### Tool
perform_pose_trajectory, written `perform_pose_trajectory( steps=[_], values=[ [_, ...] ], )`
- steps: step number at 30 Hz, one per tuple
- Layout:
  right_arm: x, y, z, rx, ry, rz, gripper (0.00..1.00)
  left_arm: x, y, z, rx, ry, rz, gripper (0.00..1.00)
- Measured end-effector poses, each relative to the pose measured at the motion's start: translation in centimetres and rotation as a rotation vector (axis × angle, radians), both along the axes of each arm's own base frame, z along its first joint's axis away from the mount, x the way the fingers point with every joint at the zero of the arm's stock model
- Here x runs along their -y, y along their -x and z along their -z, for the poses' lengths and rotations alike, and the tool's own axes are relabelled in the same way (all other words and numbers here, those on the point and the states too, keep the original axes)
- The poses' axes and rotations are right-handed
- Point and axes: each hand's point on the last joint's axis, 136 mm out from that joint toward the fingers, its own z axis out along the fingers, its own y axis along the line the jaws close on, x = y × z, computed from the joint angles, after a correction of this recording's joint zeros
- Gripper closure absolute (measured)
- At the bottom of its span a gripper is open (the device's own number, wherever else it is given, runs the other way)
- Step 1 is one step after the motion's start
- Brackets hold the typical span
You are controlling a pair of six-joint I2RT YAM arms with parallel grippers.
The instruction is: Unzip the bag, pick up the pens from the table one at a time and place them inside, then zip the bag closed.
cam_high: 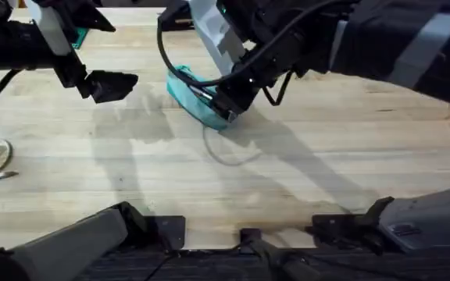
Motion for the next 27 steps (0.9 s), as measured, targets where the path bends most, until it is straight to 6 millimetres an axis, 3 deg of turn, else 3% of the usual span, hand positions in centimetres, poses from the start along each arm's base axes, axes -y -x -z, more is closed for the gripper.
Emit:
perform_pose_trajectory(
  steps=[8,19,27],
  values=[
    [-0.9,-0.4,1.9,-0.014,0.013,-0.010,0.969,0.0,0.0,0.0,0.000,0.000,0.000,0.007],
    [-4.0,-3.7,3.3,0.072,-0.066,-0.010,0.927,0.0,0.0,0.0,0.000,0.000,0.000,0.007],
    [-4.7,-4.4,5.2,0.069,-0.064,-0.011,0.889,0.0,0.0,0.0,0.000,0.000,0.000,0.007]
  ],
)
